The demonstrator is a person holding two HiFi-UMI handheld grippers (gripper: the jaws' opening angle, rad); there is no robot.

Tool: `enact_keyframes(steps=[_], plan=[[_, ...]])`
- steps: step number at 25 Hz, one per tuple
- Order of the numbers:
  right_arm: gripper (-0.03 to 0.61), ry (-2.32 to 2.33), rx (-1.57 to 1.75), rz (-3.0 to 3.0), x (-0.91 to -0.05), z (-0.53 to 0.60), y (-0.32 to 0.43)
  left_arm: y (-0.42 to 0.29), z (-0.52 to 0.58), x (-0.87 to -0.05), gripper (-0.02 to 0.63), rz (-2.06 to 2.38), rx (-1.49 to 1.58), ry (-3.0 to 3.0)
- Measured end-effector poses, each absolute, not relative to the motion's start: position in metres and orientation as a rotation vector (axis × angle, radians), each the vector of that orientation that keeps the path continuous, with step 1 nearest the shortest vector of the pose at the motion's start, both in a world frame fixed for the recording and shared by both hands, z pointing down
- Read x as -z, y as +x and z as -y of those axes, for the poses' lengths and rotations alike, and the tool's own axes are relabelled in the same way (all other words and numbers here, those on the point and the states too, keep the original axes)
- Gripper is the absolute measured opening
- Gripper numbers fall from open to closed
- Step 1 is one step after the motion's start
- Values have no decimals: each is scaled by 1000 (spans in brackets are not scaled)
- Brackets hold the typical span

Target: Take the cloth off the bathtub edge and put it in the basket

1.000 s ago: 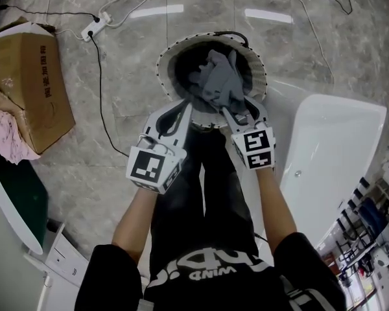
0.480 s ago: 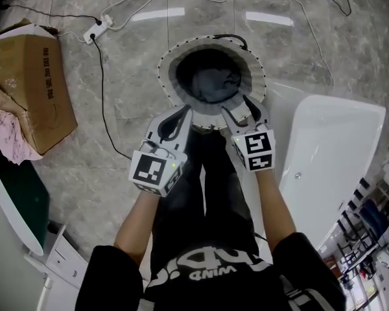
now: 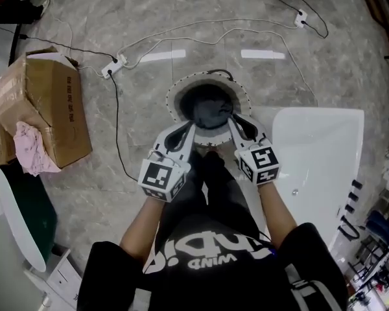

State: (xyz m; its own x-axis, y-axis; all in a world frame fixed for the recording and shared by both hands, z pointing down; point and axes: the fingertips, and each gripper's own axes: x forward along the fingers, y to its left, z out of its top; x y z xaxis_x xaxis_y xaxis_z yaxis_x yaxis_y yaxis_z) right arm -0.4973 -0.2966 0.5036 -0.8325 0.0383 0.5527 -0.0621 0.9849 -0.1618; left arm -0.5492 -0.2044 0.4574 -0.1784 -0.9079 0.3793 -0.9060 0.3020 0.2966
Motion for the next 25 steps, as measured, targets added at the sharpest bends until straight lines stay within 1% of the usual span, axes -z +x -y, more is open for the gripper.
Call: enact_keyframes(steps=[1,3,12,18,25], plan=[[29,25,-246,2573,-485,297,-496,-548,204,-442,11,2100,2,1625],[14,42,-289,2624,-450,297,-491,-543,203,-414,11,2110,13,1649],[14,45,-175,2841,-329,285,-461,-517,198,-325,11,2143,36,1785],[14,51,-168,2936,-306,273,-440,-511,180,-304,11,2220,37,1805],[14,36,-173,2974,-301,262,-448,-514,165,-309,11,2255,22,1774]])
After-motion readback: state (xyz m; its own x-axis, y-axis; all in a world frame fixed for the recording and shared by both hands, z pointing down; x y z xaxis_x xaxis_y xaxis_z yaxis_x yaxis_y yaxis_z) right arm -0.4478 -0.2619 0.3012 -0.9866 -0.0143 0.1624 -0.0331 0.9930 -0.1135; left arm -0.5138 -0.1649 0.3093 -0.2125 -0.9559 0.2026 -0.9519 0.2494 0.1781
